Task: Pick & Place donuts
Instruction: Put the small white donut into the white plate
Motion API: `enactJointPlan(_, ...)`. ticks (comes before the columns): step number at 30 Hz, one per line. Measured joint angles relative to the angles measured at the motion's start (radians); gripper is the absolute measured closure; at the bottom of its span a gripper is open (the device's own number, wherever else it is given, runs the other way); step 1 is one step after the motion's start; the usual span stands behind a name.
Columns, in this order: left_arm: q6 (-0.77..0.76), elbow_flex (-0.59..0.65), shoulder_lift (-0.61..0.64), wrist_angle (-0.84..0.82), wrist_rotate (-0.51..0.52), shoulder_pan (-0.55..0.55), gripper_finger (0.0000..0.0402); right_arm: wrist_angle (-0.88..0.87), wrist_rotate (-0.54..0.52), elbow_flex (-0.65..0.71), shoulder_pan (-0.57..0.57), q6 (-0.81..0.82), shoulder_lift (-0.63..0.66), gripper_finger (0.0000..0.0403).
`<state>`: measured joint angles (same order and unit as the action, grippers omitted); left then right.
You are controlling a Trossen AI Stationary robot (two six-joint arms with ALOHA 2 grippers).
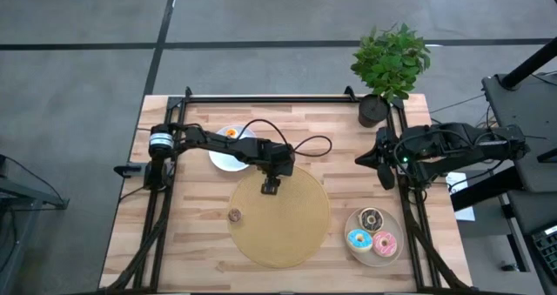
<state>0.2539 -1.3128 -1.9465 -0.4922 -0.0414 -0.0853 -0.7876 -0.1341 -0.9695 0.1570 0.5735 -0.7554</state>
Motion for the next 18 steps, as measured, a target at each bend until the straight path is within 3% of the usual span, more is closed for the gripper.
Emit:
enactJointPlan(12,-0.023,0.000,0.000,0.000,0.002,-0.001,0.0259,0.000,0.000,0.000,0.000,0.000,0.000,0.0394)
enactJointPlan(18,-0.024,0.000,0.000,0.000,0.007,-0.001,0.0268,-0.001,0.001,0.002,0.000,-0.001,0.000,0.0394)
